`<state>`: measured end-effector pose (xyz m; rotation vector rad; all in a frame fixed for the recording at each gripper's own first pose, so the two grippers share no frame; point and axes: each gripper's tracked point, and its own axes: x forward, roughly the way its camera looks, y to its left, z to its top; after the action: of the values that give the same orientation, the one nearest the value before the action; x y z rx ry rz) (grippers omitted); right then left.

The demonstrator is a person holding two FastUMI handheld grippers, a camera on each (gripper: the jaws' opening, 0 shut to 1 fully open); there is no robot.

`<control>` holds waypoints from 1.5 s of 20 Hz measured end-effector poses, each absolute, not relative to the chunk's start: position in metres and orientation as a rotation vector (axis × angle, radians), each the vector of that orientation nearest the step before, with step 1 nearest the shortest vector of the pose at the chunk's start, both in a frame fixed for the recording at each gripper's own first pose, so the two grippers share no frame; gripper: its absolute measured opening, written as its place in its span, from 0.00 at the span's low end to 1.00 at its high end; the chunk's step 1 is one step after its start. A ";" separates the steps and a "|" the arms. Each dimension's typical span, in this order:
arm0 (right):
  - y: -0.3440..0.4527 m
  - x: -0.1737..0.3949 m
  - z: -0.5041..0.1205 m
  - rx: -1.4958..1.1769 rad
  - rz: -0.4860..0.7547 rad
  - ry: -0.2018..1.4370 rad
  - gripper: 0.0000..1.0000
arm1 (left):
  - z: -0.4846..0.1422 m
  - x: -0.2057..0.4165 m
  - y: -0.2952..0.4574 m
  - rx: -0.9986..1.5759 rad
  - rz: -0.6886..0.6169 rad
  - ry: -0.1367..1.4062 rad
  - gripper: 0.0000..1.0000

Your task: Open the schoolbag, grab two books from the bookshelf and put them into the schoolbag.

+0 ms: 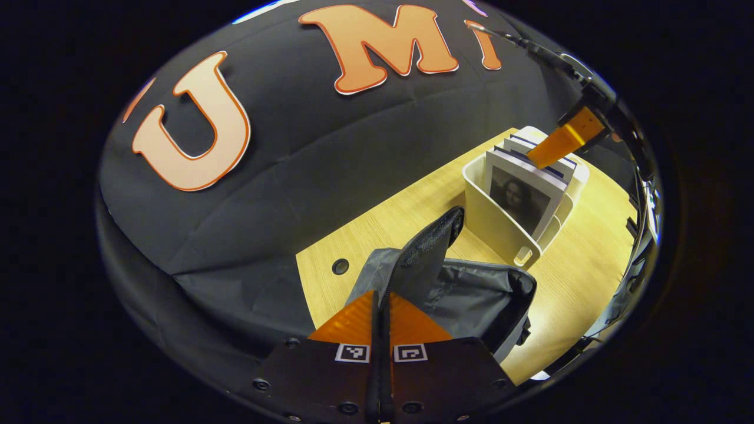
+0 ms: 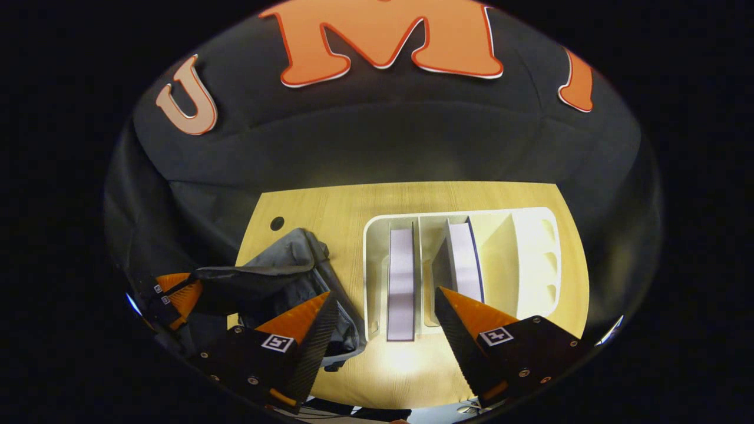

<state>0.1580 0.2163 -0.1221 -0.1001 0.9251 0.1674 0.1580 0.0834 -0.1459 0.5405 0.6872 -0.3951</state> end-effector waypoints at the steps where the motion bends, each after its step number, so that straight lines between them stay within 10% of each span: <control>1: 0.215 0.166 -0.131 -0.109 0.151 0.932 0.98 | -0.146 0.159 0.083 0.541 -0.397 0.687 0.01; 8: 0.215 0.195 -0.175 -0.125 0.108 1.033 0.98 | -0.150 0.159 0.087 0.541 -0.401 0.702 0.00; 14: 0.206 0.203 -0.198 -0.133 0.064 1.104 0.58 | -0.154 0.158 0.088 0.538 -0.396 0.711 0.01; 15: 0.208 0.202 -0.198 -0.125 0.056 1.103 0.39 | -0.155 0.158 0.089 0.541 -0.395 0.712 0.01; 30: 0.211 0.146 -0.045 -0.059 -0.014 0.838 0.32 | -0.162 0.158 0.081 0.617 -0.448 0.658 0.01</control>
<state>0.1456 0.2111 -0.0445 -0.0585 0.8381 -0.0136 0.1575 0.0811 -0.1623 0.6173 0.6583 -0.4482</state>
